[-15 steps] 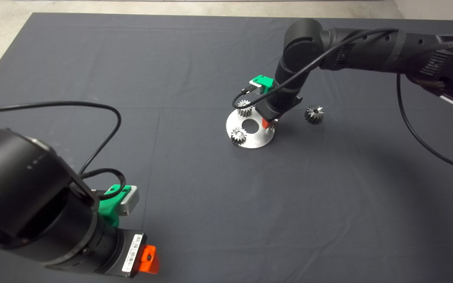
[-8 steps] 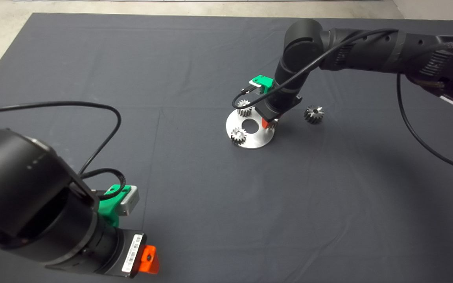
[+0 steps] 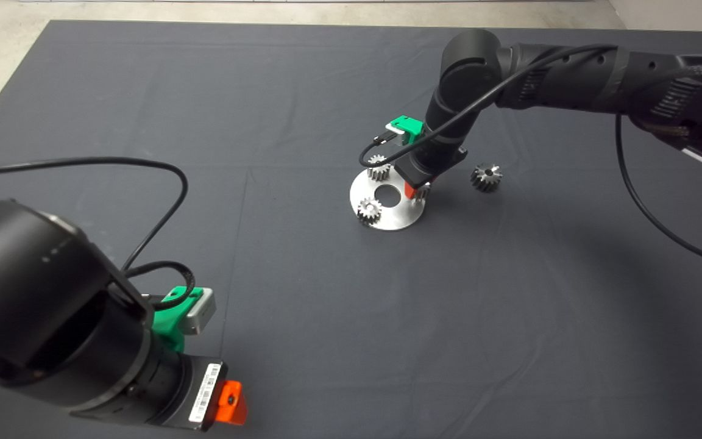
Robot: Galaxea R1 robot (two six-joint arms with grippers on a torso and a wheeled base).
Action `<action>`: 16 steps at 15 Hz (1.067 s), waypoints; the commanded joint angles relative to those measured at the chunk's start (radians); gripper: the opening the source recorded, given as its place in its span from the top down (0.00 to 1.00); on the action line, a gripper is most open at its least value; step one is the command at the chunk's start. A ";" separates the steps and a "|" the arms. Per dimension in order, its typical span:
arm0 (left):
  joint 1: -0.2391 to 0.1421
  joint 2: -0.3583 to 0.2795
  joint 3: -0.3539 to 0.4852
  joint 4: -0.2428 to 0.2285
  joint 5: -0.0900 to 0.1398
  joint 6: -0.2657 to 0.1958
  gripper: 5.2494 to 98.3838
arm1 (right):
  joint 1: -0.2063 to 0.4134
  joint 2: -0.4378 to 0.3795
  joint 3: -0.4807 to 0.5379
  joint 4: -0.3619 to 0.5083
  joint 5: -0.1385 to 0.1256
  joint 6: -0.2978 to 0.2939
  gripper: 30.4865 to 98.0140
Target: Remove an incorrectly installed larger gear and replace it with the correct smaller gear
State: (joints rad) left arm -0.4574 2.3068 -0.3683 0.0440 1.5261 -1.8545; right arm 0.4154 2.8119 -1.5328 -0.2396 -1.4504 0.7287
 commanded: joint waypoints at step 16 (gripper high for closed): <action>-0.006 -0.005 0.017 -0.026 0.014 -0.009 0.00 | 0.057 0.005 -0.007 0.013 0.063 -0.005 0.85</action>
State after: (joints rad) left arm -0.4574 2.3068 -0.3683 0.0440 1.5260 -1.8547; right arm 0.4185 2.8128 -1.5438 -0.2396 -1.3915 0.7260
